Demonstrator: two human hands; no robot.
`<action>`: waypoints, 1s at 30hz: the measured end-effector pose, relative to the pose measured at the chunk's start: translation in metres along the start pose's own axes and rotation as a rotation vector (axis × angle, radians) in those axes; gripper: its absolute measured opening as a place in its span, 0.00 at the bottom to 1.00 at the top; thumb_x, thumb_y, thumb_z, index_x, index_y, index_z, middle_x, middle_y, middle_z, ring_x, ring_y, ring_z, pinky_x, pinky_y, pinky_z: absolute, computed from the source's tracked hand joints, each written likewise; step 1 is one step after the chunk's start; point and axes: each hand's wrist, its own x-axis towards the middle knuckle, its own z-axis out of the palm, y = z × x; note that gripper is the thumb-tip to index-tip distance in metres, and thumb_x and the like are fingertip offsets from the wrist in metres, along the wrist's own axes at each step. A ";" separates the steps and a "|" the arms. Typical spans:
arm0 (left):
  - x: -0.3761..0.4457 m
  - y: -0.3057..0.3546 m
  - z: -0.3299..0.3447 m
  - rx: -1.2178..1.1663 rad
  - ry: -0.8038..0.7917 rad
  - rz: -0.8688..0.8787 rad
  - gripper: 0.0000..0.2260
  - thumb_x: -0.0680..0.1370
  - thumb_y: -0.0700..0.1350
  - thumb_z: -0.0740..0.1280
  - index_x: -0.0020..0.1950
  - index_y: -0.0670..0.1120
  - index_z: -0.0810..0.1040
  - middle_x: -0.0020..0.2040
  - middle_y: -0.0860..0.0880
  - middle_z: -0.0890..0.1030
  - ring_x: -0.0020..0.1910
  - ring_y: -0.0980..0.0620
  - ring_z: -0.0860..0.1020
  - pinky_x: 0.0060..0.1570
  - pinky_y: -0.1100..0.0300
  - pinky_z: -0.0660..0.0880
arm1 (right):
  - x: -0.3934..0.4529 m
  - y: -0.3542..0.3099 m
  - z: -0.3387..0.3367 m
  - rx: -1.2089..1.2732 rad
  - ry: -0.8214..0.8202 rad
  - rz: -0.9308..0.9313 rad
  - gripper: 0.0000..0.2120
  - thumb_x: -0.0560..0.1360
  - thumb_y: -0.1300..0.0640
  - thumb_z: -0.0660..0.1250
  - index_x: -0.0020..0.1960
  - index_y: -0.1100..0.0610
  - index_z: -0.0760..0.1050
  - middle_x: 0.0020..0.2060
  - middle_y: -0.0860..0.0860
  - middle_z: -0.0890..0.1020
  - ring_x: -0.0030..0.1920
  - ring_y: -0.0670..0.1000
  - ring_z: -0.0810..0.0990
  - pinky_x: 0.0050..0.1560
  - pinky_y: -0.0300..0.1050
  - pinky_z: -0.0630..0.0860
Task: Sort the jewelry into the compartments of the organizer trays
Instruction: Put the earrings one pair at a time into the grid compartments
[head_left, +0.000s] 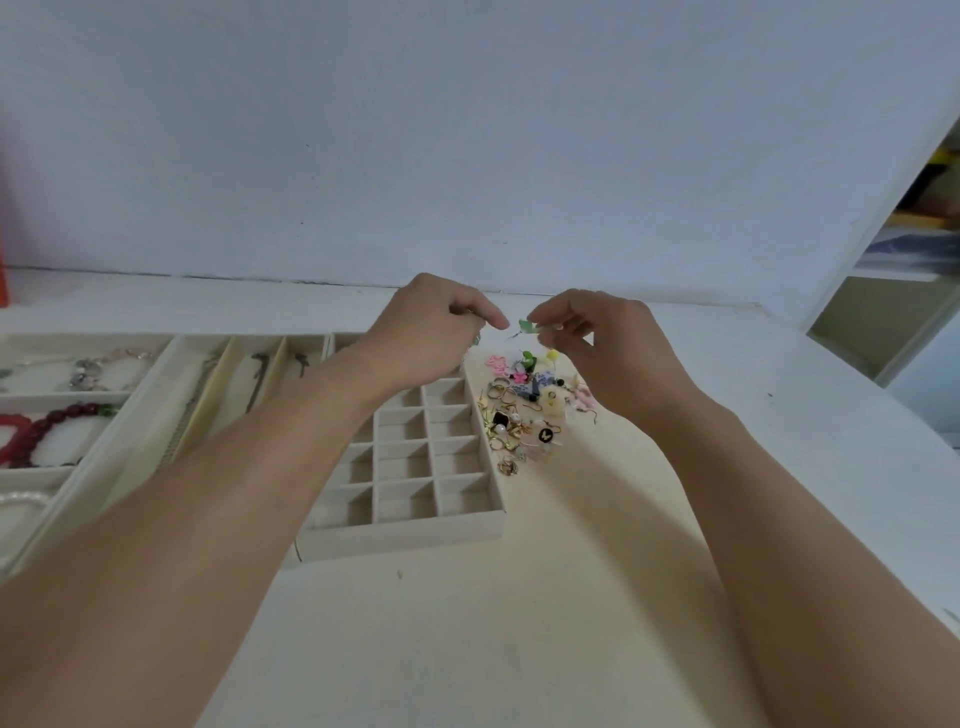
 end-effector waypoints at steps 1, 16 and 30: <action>-0.001 0.001 0.000 0.005 -0.010 -0.002 0.14 0.81 0.37 0.62 0.51 0.52 0.86 0.47 0.41 0.84 0.47 0.38 0.81 0.43 0.55 0.76 | -0.001 -0.004 -0.001 0.010 -0.005 -0.011 0.08 0.80 0.59 0.68 0.55 0.51 0.83 0.46 0.42 0.84 0.46 0.41 0.80 0.48 0.31 0.73; 0.003 -0.001 0.001 0.013 -0.021 0.076 0.02 0.75 0.45 0.75 0.46 0.49 0.85 0.32 0.53 0.72 0.26 0.61 0.68 0.29 0.71 0.64 | -0.004 -0.019 -0.001 0.154 -0.014 -0.042 0.07 0.82 0.59 0.64 0.52 0.53 0.81 0.40 0.43 0.83 0.41 0.37 0.78 0.45 0.35 0.75; 0.005 -0.005 -0.001 0.062 -0.008 0.062 0.04 0.76 0.48 0.75 0.45 0.48 0.84 0.37 0.47 0.75 0.33 0.54 0.71 0.36 0.63 0.68 | -0.004 -0.015 -0.004 0.051 -0.035 -0.054 0.08 0.78 0.58 0.72 0.56 0.51 0.85 0.44 0.45 0.83 0.42 0.43 0.80 0.48 0.39 0.76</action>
